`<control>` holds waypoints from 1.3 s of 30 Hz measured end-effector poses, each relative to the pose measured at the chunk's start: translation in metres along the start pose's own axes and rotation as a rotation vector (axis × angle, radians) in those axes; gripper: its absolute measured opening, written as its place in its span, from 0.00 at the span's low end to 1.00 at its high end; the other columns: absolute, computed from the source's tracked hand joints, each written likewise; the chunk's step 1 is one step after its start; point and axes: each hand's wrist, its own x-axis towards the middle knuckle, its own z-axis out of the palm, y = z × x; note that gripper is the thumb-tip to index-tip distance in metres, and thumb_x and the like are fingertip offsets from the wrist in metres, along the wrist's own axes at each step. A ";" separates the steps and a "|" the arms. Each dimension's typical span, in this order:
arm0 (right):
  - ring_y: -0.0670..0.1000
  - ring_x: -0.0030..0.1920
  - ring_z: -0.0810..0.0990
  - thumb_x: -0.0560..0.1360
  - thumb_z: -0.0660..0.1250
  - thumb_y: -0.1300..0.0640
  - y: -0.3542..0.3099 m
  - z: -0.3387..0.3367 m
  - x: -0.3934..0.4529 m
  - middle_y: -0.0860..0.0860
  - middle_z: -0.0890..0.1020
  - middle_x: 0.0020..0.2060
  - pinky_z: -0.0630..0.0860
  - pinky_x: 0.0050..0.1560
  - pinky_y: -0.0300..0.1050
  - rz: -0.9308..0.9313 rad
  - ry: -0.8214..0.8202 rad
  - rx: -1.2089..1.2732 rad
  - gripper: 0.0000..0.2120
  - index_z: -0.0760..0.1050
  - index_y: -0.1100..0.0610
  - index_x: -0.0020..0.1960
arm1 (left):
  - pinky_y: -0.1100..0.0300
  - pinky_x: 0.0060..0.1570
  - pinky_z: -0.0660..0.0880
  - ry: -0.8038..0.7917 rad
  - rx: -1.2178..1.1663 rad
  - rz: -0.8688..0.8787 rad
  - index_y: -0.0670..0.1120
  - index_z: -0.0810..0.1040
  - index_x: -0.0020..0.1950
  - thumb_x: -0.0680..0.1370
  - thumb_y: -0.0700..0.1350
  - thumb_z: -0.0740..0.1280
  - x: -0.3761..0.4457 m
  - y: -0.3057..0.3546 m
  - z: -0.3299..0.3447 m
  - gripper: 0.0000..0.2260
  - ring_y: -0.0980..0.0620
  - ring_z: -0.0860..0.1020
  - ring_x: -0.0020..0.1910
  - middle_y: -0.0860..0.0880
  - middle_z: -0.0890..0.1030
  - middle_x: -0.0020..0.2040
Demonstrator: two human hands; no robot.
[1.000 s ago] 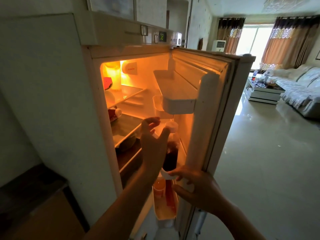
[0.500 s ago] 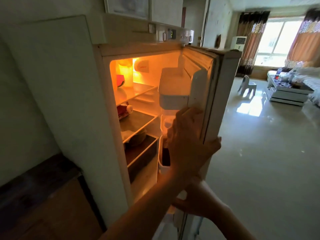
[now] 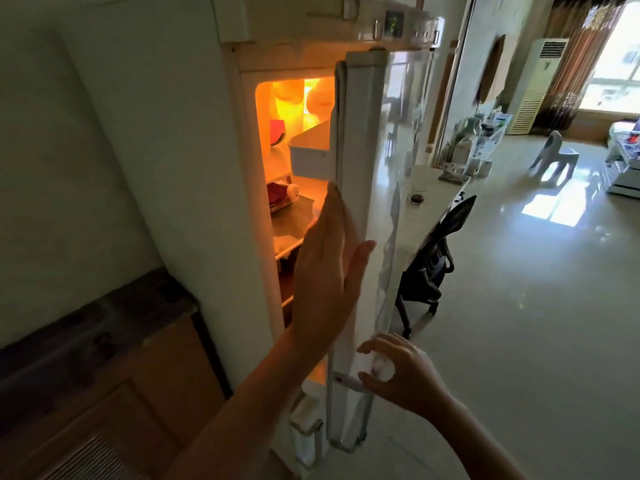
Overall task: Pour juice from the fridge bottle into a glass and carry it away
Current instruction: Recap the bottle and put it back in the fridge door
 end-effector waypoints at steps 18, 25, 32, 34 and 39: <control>0.46 0.47 0.75 0.79 0.55 0.47 -0.009 0.083 0.053 0.47 0.70 0.55 0.75 0.45 0.40 -0.118 -0.324 -0.141 0.09 0.67 0.46 0.58 | 0.50 0.58 0.63 0.209 0.807 0.186 0.50 0.56 0.75 0.77 0.57 0.60 0.013 -0.085 -0.026 0.29 0.49 0.64 0.67 0.51 0.66 0.72; 0.49 0.45 0.77 0.80 0.55 0.52 -0.022 0.091 0.073 0.49 0.72 0.54 0.77 0.45 0.45 -0.095 -0.323 -0.123 0.10 0.69 0.51 0.59 | 0.53 0.56 0.64 0.195 0.838 0.100 0.49 0.58 0.74 0.78 0.55 0.64 0.018 -0.098 -0.033 0.28 0.50 0.65 0.64 0.53 0.61 0.73; 0.49 0.45 0.77 0.80 0.55 0.52 -0.022 0.095 0.076 0.49 0.72 0.54 0.78 0.45 0.45 -0.092 -0.323 -0.127 0.09 0.69 0.50 0.58 | 0.51 0.55 0.66 0.143 0.784 0.092 0.47 0.57 0.75 0.79 0.53 0.62 0.019 -0.100 -0.033 0.27 0.49 0.66 0.65 0.52 0.58 0.75; 0.49 0.45 0.77 0.80 0.54 0.50 -0.023 0.093 0.076 0.49 0.72 0.54 0.77 0.45 0.45 -0.090 -0.331 -0.114 0.10 0.69 0.50 0.58 | 0.51 0.56 0.67 0.130 0.761 0.080 0.47 0.57 0.75 0.79 0.52 0.62 0.019 -0.099 -0.033 0.27 0.49 0.66 0.65 0.51 0.57 0.75; 0.49 0.45 0.77 0.79 0.54 0.48 -0.021 0.081 0.077 0.47 0.74 0.54 0.73 0.41 0.41 -0.087 -0.323 -0.070 0.12 0.70 0.49 0.58 | 0.52 0.56 0.69 0.128 0.737 0.063 0.46 0.58 0.74 0.80 0.51 0.62 0.019 -0.094 -0.032 0.26 0.50 0.67 0.65 0.49 0.58 0.74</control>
